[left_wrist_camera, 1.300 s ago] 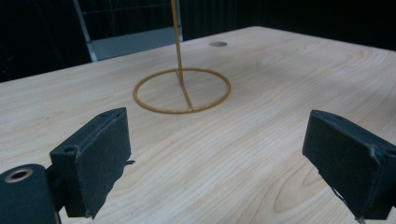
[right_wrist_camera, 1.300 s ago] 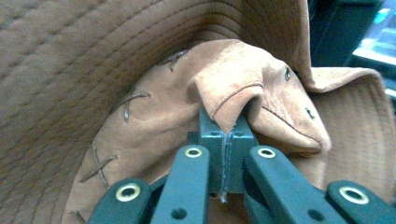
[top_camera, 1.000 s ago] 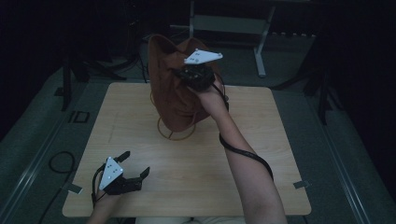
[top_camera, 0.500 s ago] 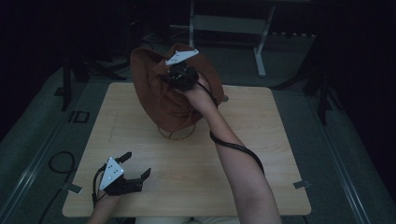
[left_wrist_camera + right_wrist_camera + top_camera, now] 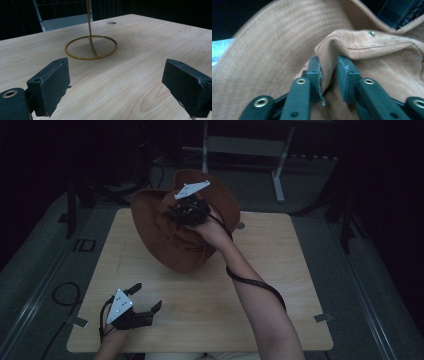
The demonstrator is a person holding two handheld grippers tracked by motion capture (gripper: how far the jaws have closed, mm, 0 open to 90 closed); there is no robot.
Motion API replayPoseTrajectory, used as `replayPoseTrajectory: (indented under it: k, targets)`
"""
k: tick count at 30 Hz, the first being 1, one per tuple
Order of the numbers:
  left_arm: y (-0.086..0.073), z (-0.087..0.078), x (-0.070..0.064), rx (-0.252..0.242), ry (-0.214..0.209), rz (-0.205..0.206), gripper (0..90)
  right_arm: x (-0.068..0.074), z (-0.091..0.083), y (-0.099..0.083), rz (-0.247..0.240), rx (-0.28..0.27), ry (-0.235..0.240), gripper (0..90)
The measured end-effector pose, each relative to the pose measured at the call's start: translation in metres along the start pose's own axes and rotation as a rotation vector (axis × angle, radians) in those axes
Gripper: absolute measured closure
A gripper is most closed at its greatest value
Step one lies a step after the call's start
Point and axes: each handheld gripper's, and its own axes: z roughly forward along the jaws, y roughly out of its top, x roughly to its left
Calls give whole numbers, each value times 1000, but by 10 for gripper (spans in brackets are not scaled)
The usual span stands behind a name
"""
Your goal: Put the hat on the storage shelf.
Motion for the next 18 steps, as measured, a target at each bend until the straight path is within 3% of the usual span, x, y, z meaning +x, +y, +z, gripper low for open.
replayPoseTrajectory:
  k: [6, 10, 18]
  targets:
    - [-1, 0, 2, 1, 1, -16, 84, 0, -22, 1, 3, -29, 1, 615]
    - [-1, 1, 1, 0, 3, -15, 84, -6, -35, -4, 44, -66, 11, 589]
    - [-1, 2, 1, 3, 1, -24, 85, -11, -59, -27, 62, -78, -3, 523]
